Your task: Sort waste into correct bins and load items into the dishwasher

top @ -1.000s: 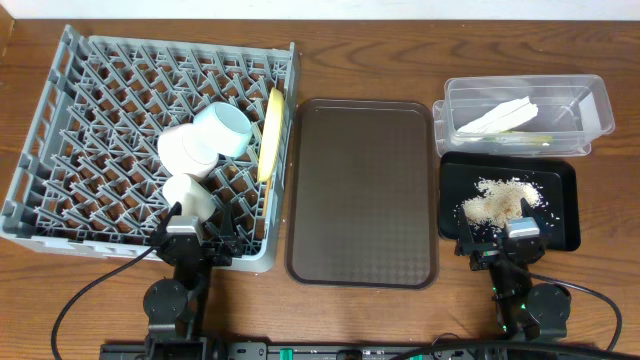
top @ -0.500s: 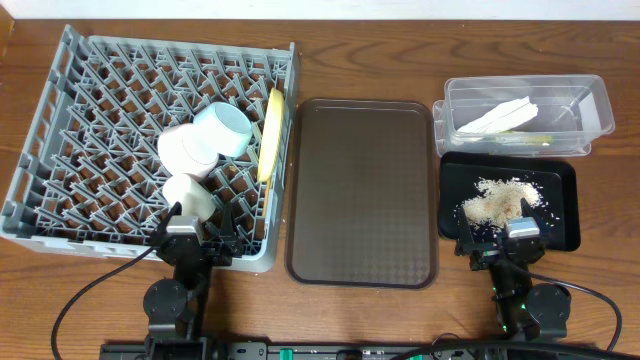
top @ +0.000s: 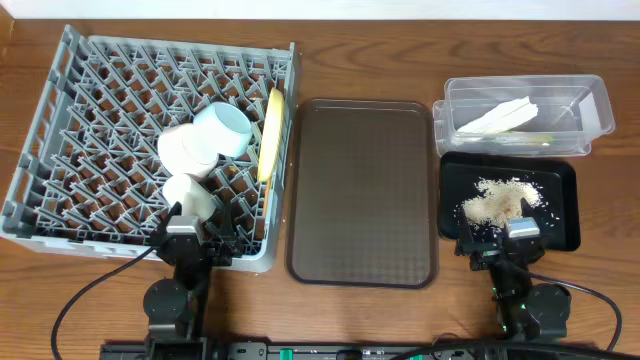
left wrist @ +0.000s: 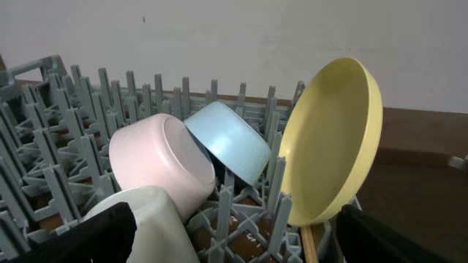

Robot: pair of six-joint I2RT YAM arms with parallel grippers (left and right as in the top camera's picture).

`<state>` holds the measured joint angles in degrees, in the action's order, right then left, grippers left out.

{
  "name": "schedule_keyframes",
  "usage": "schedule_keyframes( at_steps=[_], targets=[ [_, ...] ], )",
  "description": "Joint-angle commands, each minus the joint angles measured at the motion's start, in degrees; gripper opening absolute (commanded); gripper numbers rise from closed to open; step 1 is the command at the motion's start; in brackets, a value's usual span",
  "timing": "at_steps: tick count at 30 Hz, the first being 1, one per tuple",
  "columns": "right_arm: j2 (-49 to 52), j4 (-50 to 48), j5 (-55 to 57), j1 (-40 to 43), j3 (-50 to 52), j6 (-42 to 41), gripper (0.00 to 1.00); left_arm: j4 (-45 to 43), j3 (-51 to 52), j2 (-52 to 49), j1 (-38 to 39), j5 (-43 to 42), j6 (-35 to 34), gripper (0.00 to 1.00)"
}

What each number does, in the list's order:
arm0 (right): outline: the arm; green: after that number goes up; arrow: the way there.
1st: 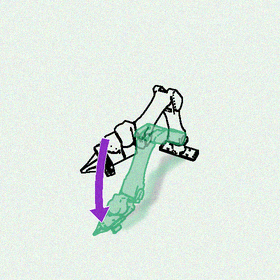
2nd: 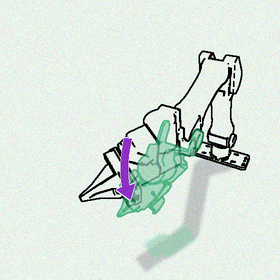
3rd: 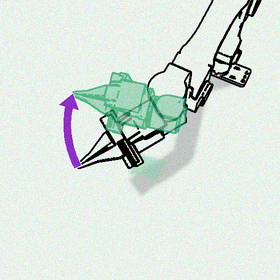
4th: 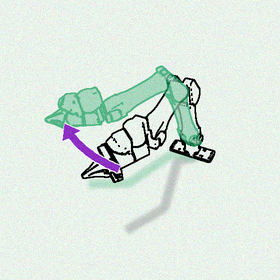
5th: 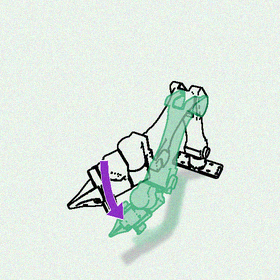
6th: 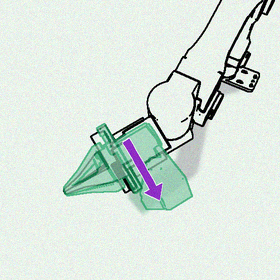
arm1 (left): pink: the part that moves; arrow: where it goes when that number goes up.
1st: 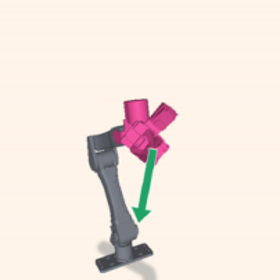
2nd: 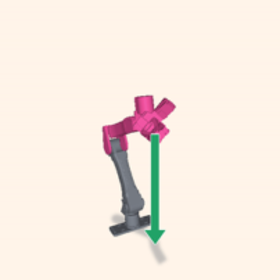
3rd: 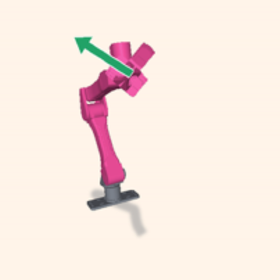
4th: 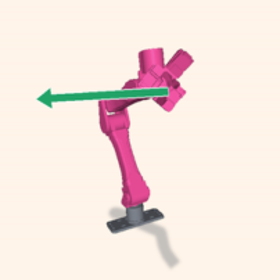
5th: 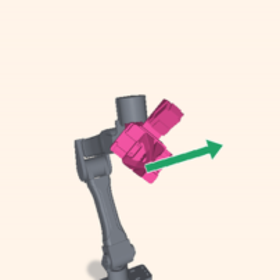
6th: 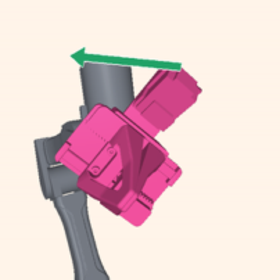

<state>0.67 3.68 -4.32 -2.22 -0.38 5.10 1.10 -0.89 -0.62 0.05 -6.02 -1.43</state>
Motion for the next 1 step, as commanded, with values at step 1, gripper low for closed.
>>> schedule_keyframes(
  at_steps=[1],
  targets=[
    [-0.3, 0.2, -0.4, -0.1, 0.1, 0.8, 0.99, 2.3, 0.7, 0.4, -0.1, -0.8, 0.8, 0.91]
  ],
)
